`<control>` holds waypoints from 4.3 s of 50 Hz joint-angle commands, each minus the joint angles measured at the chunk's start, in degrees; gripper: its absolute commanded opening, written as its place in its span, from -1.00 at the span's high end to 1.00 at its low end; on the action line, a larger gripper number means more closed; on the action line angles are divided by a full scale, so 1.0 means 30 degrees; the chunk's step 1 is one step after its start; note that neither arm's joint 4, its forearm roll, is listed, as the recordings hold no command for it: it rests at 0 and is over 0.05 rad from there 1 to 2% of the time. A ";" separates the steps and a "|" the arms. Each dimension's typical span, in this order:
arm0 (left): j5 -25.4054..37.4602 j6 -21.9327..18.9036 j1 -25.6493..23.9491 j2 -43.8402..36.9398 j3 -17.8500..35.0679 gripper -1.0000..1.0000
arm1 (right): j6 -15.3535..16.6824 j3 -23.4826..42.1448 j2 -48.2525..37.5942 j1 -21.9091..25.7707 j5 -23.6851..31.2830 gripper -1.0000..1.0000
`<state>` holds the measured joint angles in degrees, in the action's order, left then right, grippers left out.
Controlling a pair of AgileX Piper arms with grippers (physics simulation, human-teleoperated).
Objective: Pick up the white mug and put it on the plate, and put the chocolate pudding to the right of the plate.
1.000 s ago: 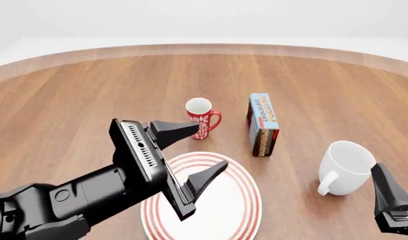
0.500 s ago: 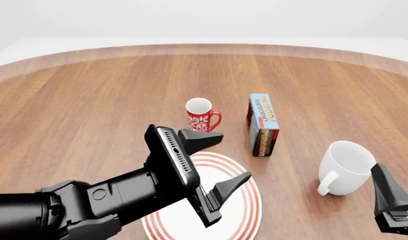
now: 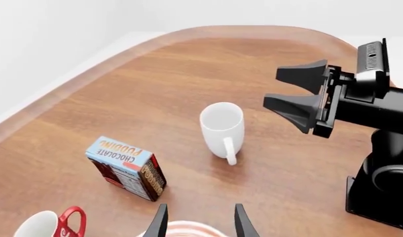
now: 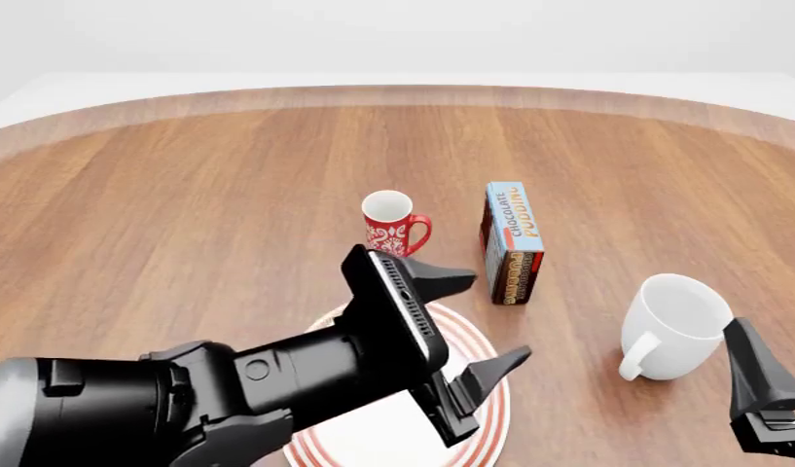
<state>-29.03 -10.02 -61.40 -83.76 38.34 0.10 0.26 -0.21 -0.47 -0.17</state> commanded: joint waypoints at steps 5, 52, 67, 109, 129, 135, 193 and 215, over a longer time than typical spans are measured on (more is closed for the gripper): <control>0.0315 0.0096 -0.0286 -0.1044 0.0979 -1.00 | 0.0022 0.0003 0.0015 -0.0038 -0.0007 -1.00; 0.1293 0.1367 -0.1611 -0.4078 0.4091 -1.00 | -0.0024 0.0001 0.0034 0.0019 -0.0010 -1.00; 0.1131 0.1913 -0.1831 -0.5107 0.4734 -1.00 | -0.0025 -0.0003 0.0031 0.0026 -0.0020 -1.00; 0.1727 0.1865 -0.1406 -0.6637 0.6791 -1.00 | -0.0103 0.0010 0.0052 0.0054 -0.0066 -1.00; 0.1921 0.2029 -0.1765 -0.7535 0.7899 -1.00 | -0.0111 0.0002 0.0051 0.0036 -0.0098 -1.00; 0.2038 0.2104 -0.1954 -0.7788 0.8228 -1.00 | -0.0133 0.0002 0.0054 0.0053 -0.0111 -1.00; 0.3089 0.2181 -0.1762 -1.0499 1.1124 -1.00 | -0.0183 -0.0002 0.0062 0.0069 -0.0184 -1.00; 0.3423 0.2205 -0.1377 -1.1535 1.2140 -1.00 | -0.0175 -0.0005 0.0064 0.0056 -0.0215 -1.00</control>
<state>-19.19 -3.49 -65.83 -117.22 73.57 -0.44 0.25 -0.02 -0.27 -0.79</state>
